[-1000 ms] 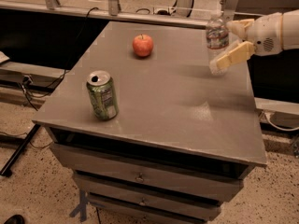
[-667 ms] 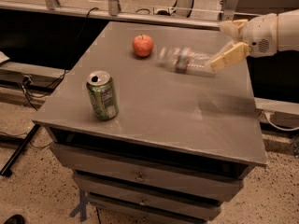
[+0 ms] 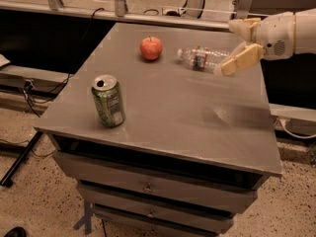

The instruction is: Knock water bottle over

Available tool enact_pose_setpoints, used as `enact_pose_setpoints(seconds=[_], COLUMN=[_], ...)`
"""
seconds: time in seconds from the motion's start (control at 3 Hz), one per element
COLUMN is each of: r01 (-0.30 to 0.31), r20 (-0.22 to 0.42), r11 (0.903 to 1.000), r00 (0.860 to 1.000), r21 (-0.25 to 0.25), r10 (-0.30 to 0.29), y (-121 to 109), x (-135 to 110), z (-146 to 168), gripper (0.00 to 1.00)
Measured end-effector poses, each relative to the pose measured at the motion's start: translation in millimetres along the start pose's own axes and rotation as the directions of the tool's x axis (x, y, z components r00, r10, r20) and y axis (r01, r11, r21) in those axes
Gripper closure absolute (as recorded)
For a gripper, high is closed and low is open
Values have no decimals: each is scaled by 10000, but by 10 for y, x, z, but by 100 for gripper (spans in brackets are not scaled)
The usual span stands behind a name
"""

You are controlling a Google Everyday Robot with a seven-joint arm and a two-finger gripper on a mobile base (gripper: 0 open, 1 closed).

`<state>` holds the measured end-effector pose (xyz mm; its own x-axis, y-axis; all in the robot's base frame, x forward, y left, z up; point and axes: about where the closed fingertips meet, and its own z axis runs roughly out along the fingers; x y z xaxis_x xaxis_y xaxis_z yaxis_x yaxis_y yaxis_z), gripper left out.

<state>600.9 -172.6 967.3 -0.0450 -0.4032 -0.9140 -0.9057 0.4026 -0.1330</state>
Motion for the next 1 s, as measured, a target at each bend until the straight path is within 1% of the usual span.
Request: enact_pose_setpoints(seconds=[0.33,0.67,1.0], r01=[79,292,593], r20=[-53,-212,-436], r11=[9999,9983,9925], r00=[10000,9994,9975], r21=[135,505,1067], r10=[-78,-282,-550], y=[-32,-150,-312], x=[-14,-46,-66], z=[-87,-296,-661], gripper=[0,0,0])
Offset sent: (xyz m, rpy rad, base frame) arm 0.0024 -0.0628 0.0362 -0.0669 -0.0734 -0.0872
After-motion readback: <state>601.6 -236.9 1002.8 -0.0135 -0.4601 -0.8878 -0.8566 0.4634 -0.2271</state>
